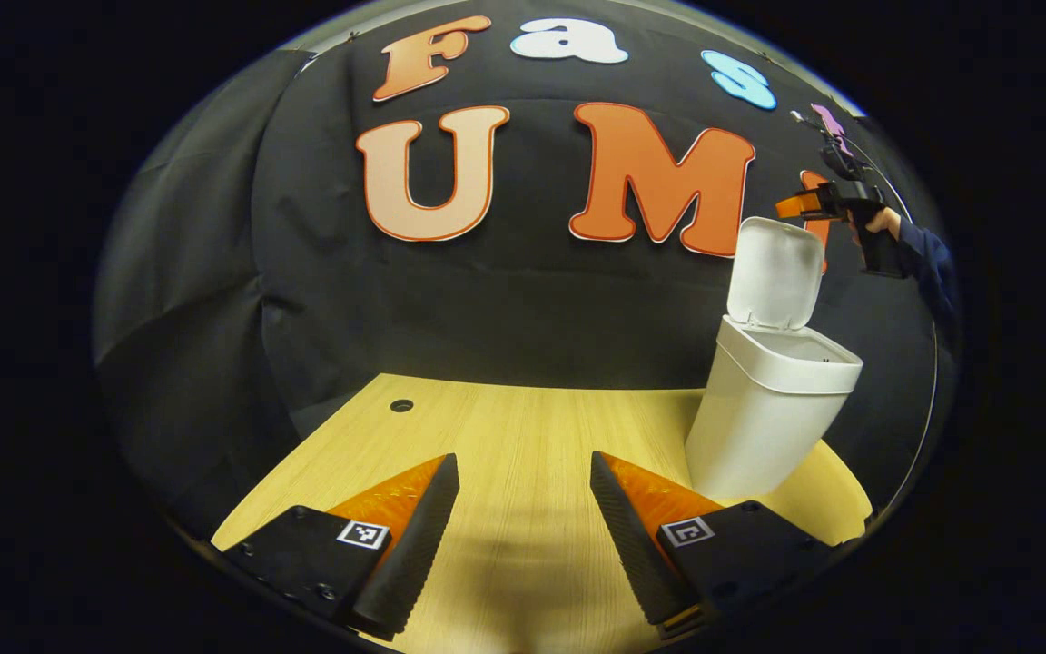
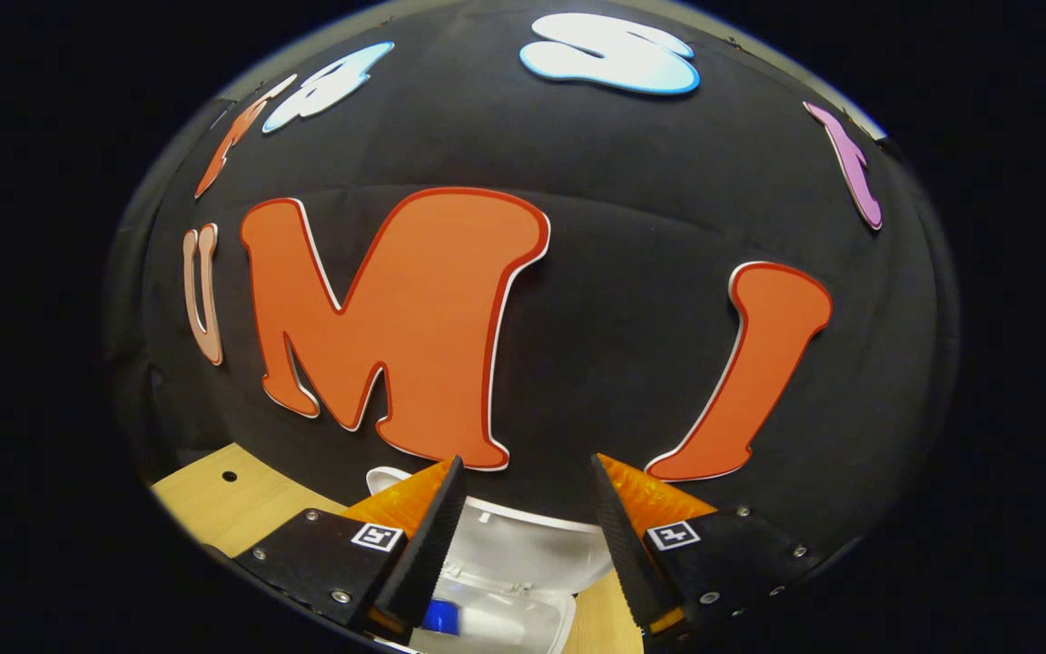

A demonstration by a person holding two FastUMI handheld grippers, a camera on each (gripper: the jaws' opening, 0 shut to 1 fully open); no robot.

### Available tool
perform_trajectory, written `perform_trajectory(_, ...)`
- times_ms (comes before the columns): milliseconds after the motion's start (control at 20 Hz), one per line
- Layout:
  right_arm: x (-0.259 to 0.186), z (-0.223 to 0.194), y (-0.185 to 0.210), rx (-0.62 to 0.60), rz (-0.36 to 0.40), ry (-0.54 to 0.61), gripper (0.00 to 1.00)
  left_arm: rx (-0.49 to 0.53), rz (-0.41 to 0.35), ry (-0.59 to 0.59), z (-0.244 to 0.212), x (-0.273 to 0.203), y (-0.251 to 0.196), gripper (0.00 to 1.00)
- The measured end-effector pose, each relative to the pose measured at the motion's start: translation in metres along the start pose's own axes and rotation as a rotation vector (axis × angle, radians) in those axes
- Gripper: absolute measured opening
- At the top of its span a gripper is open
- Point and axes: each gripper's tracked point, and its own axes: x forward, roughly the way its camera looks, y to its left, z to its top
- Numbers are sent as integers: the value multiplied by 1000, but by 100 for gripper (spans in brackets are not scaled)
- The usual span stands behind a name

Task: Press the lid of the desktop garbage bin to open it, pick up the crumpled paper on the desktop and throw it into the bin, then pick up the pop can on the desktop and drop it into the bin, and finally close the garbage bin lid.

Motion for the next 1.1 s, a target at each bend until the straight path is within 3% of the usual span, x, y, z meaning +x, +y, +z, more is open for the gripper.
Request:
perform_trajectory(450, -47, -16, 17, 16, 10, 6, 80, 7, -43, 9, -3, 0, -1, 93)
perform_trajectory(1100, -110, -83, 41, 64, 39, 114, 81, 10, -157, 16, -4, 18, -24, 92)
